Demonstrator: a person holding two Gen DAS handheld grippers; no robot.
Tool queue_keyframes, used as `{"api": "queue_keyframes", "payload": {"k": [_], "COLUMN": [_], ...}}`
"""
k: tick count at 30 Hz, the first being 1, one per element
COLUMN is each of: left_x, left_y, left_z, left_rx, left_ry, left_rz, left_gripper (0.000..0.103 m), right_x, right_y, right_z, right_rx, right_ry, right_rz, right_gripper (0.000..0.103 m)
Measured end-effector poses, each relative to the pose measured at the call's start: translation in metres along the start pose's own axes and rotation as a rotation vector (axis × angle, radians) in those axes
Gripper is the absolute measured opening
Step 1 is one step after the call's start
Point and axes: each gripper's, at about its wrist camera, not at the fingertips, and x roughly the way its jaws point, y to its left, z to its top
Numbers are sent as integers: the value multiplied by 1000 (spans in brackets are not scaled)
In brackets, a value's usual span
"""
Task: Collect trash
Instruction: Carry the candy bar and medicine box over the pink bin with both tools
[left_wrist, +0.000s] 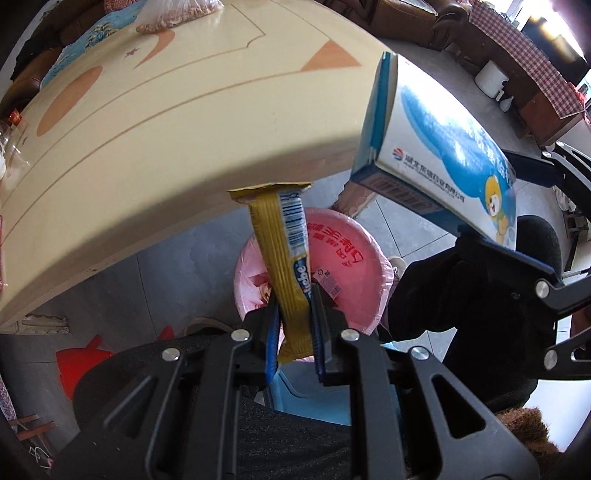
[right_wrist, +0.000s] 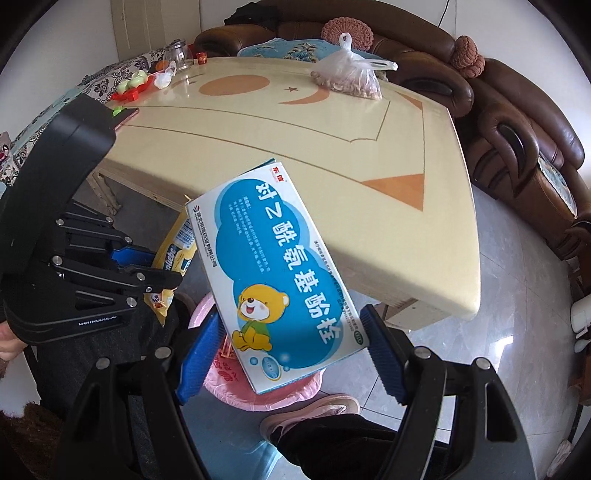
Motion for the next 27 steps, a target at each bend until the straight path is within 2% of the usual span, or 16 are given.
{"api": "queue_keyframes", "payload": {"k": [11, 27], "left_x": [60, 170], "left_y": [7, 11], "left_z": [-16, -24], "left_rx": [-36, -107], "left_ry": [94, 314], "left_rz": [-55, -127], "left_gripper": [16, 16], "right_x": [52, 146], "right_y": [4, -13], "right_z": [-28, -59], "right_rx": [58, 153], "right_ry": [62, 207], "right_rz": [17, 55], "right_gripper": [72, 72]}}
